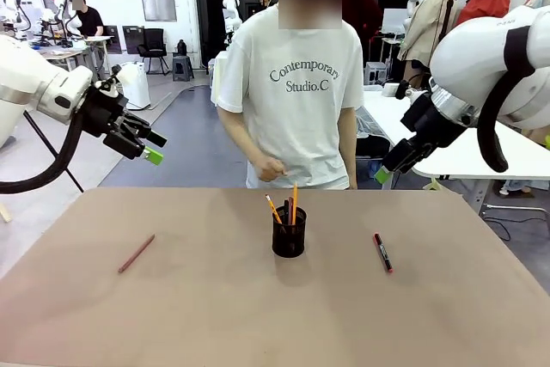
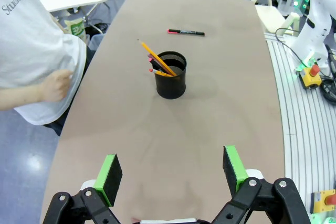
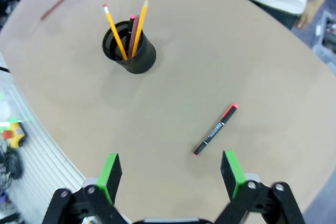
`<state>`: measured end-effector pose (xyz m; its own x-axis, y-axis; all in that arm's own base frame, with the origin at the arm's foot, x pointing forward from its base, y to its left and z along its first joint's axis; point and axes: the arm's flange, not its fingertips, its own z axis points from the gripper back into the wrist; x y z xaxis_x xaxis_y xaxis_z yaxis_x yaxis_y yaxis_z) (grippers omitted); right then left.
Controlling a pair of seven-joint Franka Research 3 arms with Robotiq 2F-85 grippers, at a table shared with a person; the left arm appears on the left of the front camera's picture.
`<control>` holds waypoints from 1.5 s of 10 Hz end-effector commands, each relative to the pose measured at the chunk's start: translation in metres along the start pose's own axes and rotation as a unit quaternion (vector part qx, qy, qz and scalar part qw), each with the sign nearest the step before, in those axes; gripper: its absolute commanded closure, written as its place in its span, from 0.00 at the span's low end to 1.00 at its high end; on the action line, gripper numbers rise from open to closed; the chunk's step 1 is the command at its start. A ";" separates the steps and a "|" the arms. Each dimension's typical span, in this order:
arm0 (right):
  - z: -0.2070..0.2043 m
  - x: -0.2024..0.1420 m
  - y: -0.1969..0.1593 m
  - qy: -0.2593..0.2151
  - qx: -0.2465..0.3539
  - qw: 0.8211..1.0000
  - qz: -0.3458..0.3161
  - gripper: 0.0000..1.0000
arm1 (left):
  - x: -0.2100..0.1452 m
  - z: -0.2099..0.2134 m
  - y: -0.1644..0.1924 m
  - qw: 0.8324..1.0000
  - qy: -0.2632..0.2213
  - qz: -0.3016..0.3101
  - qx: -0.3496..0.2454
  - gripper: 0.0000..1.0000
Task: Place the pens into the pen holder.
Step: Pick up a writing instrument from the table and place it into the Pen holder.
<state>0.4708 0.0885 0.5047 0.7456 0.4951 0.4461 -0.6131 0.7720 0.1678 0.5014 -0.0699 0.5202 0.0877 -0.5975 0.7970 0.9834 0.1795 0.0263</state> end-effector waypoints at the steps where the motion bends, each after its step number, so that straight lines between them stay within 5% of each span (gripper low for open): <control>1: -0.026 0.016 -0.019 0.031 -0.012 0.996 -0.084 0.00 | 0.000 0.001 -0.001 1.000 0.006 -0.002 -0.003 0.00; 9: -0.126 0.040 -0.055 0.154 -0.135 0.940 -0.274 0.00 | 0.000 0.001 -0.001 1.000 0.006 -0.002 -0.003 0.00; 15: -0.134 0.028 -0.055 0.148 -0.119 0.944 -0.270 0.00 | 0.000 0.001 -0.001 1.000 0.006 -0.002 -0.003 0.00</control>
<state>0.5630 0.1138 0.3860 0.9949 0.0655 0.0769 -0.0719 0.9939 0.0834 0.5015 -0.0699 0.5200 0.0880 -0.5976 0.7970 0.9834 0.1794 0.0260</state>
